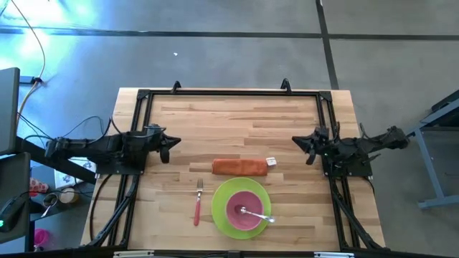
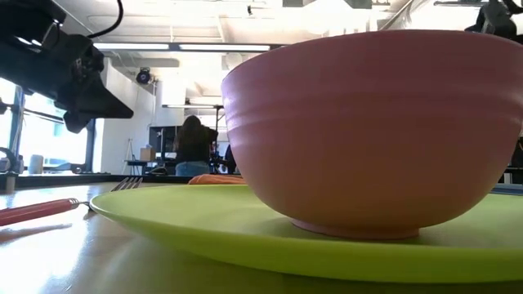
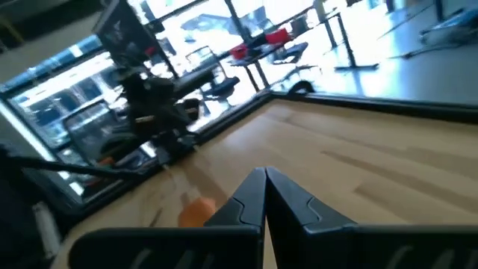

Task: Set table place
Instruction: Return to Home Position

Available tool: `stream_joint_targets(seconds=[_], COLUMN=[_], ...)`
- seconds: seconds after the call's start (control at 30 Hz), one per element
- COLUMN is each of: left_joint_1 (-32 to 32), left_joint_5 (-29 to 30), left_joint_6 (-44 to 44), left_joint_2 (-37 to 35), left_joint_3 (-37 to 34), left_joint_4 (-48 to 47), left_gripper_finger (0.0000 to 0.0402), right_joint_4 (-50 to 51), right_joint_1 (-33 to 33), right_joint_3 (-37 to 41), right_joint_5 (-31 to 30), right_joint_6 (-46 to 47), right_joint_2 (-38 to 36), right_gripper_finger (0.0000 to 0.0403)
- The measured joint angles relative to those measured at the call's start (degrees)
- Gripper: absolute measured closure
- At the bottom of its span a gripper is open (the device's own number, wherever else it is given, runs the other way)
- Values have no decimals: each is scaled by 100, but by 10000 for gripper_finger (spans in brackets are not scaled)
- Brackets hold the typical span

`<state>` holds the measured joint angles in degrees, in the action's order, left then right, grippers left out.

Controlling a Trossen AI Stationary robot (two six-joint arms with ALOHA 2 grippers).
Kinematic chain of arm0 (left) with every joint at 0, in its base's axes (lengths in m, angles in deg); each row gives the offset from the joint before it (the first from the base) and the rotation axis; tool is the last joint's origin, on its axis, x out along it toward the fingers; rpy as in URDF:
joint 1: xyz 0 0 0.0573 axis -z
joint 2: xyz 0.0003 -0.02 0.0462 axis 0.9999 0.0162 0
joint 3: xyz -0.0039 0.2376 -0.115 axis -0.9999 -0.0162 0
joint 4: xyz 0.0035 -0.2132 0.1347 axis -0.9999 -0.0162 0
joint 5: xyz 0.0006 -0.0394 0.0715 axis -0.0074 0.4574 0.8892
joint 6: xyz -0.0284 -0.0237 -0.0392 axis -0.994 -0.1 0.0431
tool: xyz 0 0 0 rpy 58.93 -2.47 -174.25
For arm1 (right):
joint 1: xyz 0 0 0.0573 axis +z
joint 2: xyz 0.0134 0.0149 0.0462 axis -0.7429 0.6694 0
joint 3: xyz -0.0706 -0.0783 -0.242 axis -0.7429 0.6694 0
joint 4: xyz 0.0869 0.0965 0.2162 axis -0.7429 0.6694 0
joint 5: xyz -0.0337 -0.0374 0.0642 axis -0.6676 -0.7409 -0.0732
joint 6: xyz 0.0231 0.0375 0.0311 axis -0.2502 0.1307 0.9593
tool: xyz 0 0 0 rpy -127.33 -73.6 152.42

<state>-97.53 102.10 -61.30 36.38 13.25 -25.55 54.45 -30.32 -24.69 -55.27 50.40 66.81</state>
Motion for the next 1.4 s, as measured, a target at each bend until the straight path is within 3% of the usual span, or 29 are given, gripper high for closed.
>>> stream_joint_targets(seconds=[0.17,0.37,0.7,0.87,1.17,1.4], left_joint_1=[-412,-543,-543,-543,-543,-543], left_joint_5=[-406,-577,-625,-746,-758,-758], left_joint_6=[79,195,359,378,273,203], left_joint_2=[0,0,2,2,3,4], left_joint_3=[0,0,0,0,0,0], left_joint_4=[-2,-4,-10,-9,-9,-10], left_gripper_finger=[402,402,402,402,402,402], right_joint_4=[-32,715,2749,1952,670,533], right_joint_1=[-41,-41,-41,-34,-34,-41], right_joint_3=[-229,-1018,-2459,-2091,-960,-476], right_joint_5=[204,291,420,541,539,395], right_joint_6=[-90,35,543,238,152,44], right_joint_2=[2,212,1952,1970,1227,517], right_gripper_finger=[403,403,403,403,403,403])
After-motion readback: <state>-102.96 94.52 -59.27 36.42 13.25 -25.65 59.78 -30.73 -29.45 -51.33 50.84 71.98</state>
